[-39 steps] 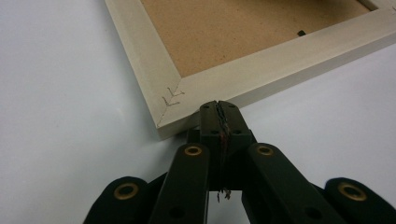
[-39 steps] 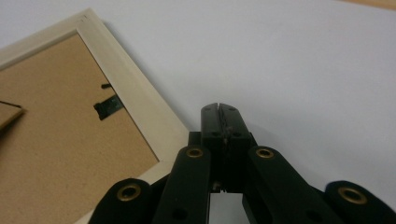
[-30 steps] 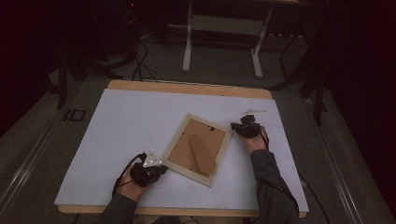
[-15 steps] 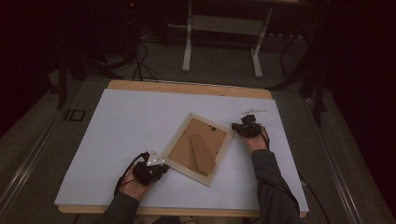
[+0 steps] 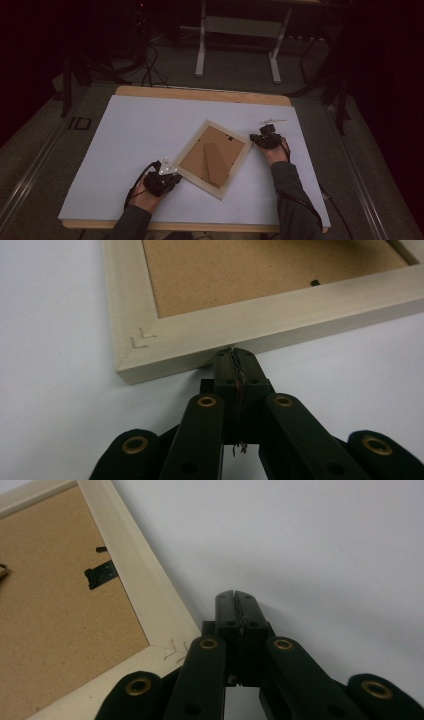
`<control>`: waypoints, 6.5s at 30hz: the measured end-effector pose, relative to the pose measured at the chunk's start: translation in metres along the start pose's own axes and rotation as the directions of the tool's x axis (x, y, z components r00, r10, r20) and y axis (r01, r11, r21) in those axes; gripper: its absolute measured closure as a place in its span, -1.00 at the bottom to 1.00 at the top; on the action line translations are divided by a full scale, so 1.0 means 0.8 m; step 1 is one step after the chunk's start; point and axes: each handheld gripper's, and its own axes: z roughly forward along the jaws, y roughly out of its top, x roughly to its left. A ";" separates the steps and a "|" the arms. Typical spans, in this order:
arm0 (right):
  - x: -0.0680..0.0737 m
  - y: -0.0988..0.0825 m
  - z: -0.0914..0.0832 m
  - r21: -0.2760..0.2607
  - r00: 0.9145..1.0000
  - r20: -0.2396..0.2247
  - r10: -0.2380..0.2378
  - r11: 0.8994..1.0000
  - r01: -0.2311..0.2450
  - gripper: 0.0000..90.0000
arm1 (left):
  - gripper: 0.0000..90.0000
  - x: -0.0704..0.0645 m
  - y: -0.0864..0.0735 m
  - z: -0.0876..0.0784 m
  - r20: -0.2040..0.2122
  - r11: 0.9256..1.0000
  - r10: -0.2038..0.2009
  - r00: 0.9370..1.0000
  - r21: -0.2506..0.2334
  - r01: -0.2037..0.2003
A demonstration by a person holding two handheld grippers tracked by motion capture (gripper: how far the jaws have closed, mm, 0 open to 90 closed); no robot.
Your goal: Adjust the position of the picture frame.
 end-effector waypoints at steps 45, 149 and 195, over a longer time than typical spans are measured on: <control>0.018 -0.025 -0.020 0.021 0.995 -0.053 -0.080 0.996 0.081 1.00 | 1.00 0.046 0.031 0.020 -0.078 0.993 -0.110 0.991 0.041 0.113; 0.065 -0.061 -0.034 -0.047 0.995 -0.092 -0.027 0.999 0.023 1.00 | 1.00 0.118 0.048 0.039 -0.141 0.950 -0.312 0.940 -0.020 0.312; 0.070 -0.056 -0.051 -0.100 0.997 -0.061 -0.054 0.994 0.048 0.84 | 0.87 0.117 0.046 0.015 -0.084 0.947 -0.318 0.944 -0.074 0.313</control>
